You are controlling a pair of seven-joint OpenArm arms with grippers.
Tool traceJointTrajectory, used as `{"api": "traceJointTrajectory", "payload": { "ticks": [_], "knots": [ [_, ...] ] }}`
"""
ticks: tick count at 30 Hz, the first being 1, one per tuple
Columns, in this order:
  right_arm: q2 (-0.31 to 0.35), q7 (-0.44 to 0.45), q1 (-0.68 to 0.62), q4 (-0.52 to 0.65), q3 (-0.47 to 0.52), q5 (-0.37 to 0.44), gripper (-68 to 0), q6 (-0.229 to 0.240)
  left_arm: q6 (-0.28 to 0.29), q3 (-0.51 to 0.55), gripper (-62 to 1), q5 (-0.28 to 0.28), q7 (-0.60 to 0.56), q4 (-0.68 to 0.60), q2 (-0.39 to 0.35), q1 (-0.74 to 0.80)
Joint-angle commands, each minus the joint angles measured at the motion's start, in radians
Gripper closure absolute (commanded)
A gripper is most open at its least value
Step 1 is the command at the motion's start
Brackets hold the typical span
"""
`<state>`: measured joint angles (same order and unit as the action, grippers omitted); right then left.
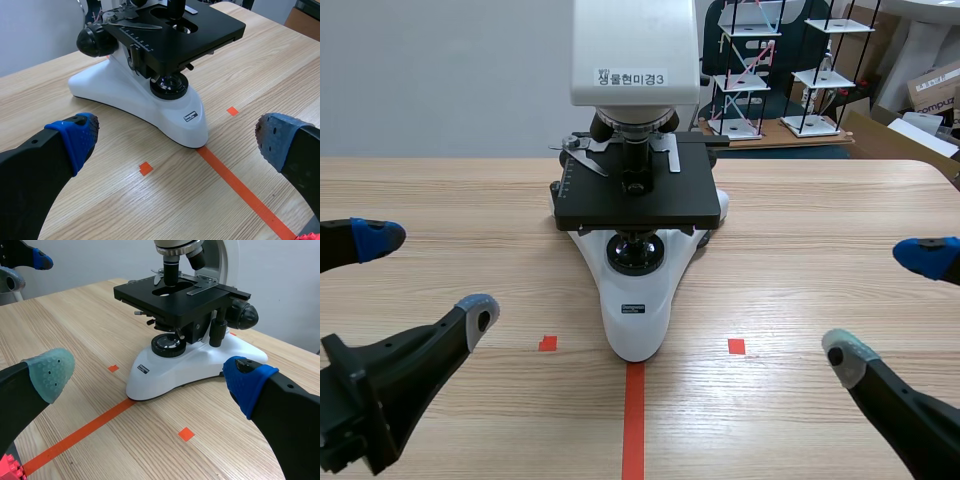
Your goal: Return to the home posture
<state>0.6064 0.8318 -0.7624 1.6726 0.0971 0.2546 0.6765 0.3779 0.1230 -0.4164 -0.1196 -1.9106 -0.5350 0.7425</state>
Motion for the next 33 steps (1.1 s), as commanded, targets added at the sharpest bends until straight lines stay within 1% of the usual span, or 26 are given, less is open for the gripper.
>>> {"api": "traceJointTrajectory", "payload": {
  "ticks": [1,13,19,33],
  "knots": [
    [0.003,0.02,0.011,0.006,0.002,0.017,-67.9,0.002,0.003,0.001,-62.3,-0.01,-0.011,-0.011,0.003,0.005],
    [0.003,0.02,0.011,0.006,0.002,0.017,-67.9,0.002,0.003,0.001,-62.3,-0.01,-0.011,-0.011,0.003,0.005],
    [0.003,0.019,0.011,0.006,0.002,-0.005,-67.9,0.002,0.003,0.001,-62.3,-0.01,-0.011,-0.011,0.003,0.005],
    [0.003,0.018,0.011,0.006,0.002,-0.006,-67.9,0.002,0.003,0.001,-62.3,-0.01,-0.011,-0.011,0.003,0.005]
  ]
}}
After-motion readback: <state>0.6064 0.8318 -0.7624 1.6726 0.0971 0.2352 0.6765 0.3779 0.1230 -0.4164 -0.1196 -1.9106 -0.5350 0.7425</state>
